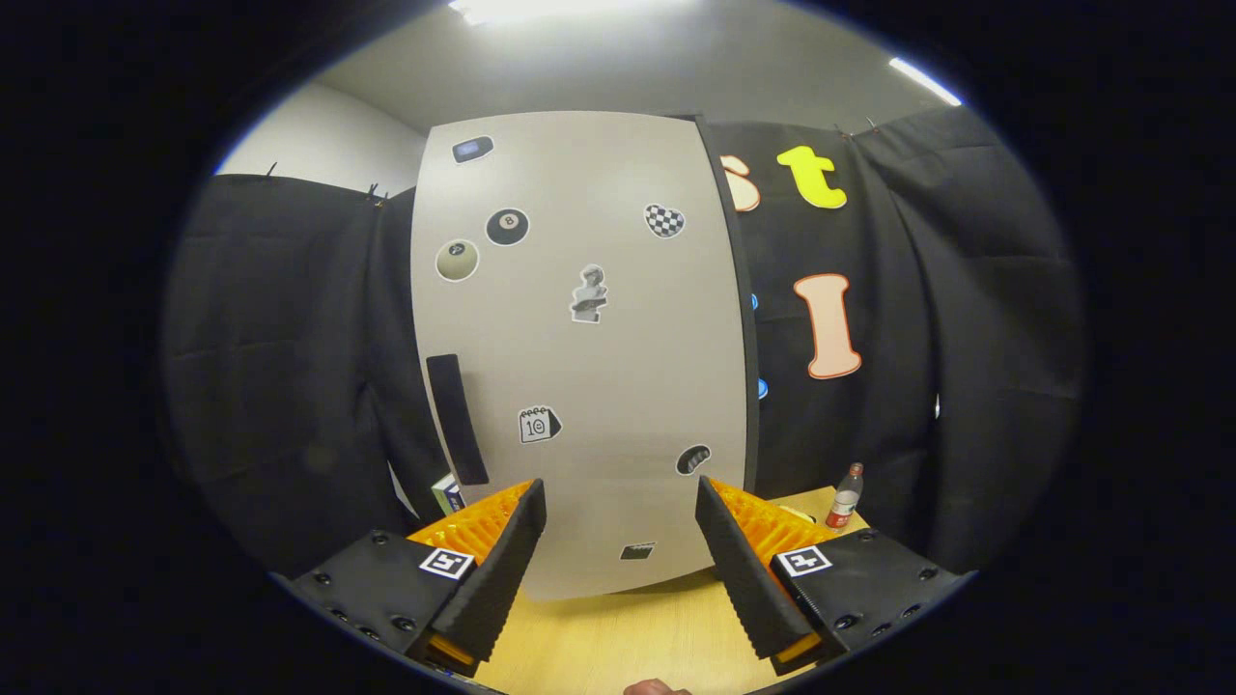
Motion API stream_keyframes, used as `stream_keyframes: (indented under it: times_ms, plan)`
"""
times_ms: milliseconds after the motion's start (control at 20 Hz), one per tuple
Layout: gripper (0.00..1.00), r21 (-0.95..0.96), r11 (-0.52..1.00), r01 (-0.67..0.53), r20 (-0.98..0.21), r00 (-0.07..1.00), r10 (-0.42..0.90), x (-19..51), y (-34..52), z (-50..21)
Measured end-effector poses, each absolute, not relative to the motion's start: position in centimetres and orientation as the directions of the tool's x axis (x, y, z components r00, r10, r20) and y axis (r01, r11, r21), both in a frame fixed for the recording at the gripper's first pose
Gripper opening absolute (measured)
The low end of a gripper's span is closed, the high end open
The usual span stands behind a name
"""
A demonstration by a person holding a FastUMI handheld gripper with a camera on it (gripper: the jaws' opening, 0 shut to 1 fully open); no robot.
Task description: Open the shoe cabinet door, grab the shoes and put them into the shoe cabinet, then close the shoe cabinet door.
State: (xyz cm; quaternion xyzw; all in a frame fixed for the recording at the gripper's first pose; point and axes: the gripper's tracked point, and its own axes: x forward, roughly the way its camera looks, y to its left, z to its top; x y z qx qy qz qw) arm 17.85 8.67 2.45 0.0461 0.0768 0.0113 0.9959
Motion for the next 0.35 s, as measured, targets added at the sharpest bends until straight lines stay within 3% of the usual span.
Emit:
stream_keyframes:
  times_ms: [350]
  plan:
    - [0.98, 0.037, 0.999, -0.009, -0.112, 0.994, 0.013, 16.84, 9.42, 3.27]
